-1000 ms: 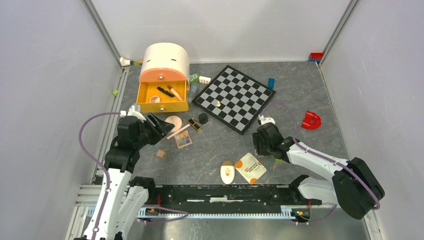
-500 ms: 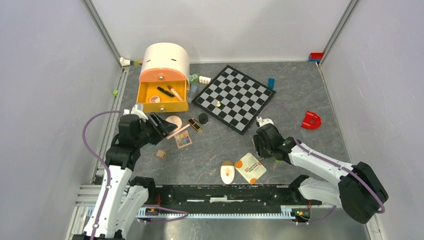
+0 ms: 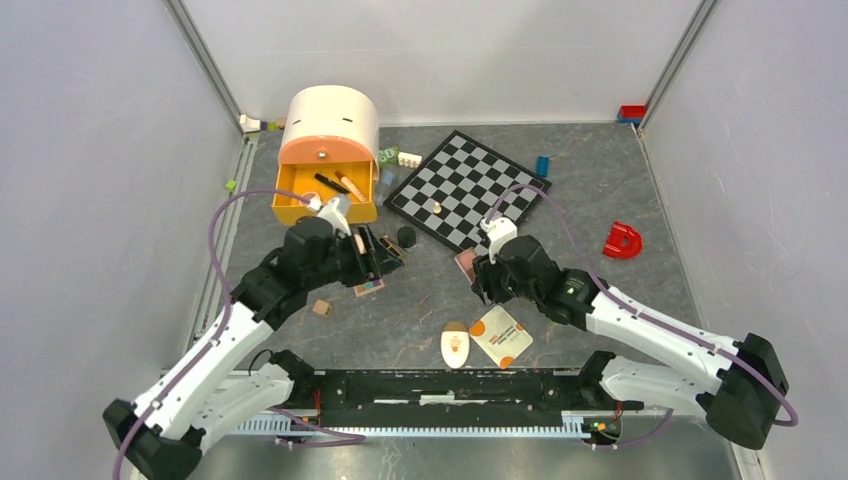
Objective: Organize the makeup
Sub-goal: Pick up the makeup from the center of the board.
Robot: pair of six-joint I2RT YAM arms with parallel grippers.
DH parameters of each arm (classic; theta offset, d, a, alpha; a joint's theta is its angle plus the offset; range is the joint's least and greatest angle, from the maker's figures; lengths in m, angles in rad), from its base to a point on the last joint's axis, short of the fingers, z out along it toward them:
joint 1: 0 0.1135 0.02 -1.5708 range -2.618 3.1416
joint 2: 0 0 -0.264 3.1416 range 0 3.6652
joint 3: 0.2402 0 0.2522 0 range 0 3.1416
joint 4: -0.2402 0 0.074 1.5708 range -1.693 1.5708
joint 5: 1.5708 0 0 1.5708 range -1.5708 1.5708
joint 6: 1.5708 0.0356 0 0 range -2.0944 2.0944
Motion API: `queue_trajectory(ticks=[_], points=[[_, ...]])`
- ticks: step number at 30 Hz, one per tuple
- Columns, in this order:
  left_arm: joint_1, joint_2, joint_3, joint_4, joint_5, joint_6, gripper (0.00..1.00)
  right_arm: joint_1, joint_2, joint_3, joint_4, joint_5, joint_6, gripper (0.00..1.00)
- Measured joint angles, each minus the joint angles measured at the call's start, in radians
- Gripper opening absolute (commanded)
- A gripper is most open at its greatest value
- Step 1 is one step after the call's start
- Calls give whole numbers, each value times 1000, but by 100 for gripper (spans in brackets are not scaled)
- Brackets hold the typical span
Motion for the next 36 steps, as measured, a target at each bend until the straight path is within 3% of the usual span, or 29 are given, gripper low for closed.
queue_trajectory(ticks=[5,22,36], points=[[-129,104,41,3,-77,0,70,45,0,19,17,-59,-54,36],[-282,239,66,97,-105,-1,57,184,-10,46,103,-180,-142,36],[-294,263,64,134,-104,-6,24,227,-10,56,123,-167,-167,38]])
